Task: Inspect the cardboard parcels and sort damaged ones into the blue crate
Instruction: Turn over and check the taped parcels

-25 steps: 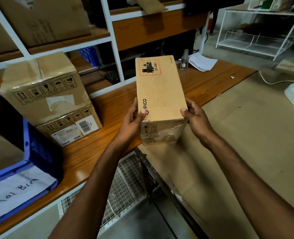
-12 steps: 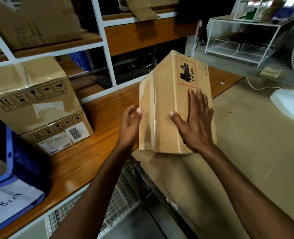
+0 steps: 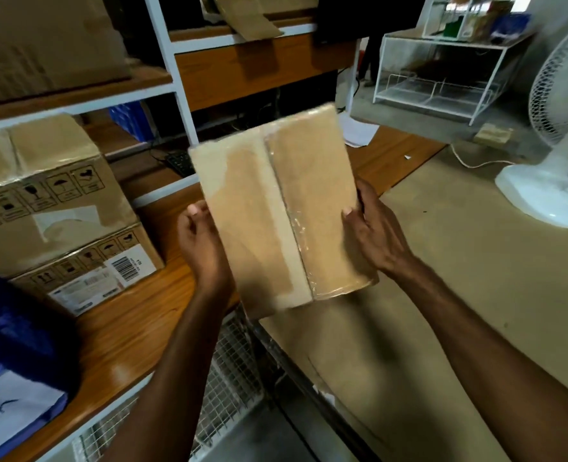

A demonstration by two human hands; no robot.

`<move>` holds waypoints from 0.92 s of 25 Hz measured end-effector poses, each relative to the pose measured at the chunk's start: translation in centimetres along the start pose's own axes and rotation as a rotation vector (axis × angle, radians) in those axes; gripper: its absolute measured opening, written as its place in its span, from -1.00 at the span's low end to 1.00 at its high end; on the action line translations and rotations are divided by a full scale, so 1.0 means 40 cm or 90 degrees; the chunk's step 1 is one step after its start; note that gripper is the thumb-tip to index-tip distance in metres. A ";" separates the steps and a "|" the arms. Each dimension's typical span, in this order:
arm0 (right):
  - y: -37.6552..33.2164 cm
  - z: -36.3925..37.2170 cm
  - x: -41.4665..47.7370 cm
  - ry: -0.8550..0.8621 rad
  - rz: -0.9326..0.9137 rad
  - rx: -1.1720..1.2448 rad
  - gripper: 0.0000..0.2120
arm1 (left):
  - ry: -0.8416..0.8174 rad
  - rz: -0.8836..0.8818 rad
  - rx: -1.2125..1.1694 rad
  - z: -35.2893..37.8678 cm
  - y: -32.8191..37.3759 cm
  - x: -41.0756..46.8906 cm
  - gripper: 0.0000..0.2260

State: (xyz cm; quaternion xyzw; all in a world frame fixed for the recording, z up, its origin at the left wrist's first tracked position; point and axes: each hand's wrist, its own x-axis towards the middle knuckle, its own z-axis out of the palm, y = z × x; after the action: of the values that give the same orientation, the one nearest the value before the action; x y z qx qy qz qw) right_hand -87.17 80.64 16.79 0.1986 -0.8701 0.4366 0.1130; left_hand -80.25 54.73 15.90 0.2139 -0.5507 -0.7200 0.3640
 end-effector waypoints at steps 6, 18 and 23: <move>-0.072 0.119 0.013 -0.079 0.159 0.030 0.08 | -0.146 -0.063 0.183 -0.028 0.030 0.046 -0.03; -0.256 0.026 0.123 0.048 0.031 0.160 -0.36 | -0.199 0.190 0.280 0.070 0.157 0.051 -0.55; -0.266 0.029 0.181 0.104 0.019 0.099 -0.55 | -0.158 0.175 0.311 0.100 0.187 0.074 -0.48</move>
State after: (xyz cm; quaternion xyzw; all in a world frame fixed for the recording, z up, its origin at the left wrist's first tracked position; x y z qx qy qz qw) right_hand -88.95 72.16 26.40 0.1573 -0.8246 0.5190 0.1612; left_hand -82.85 54.08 24.48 0.1289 -0.7716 -0.5310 0.3257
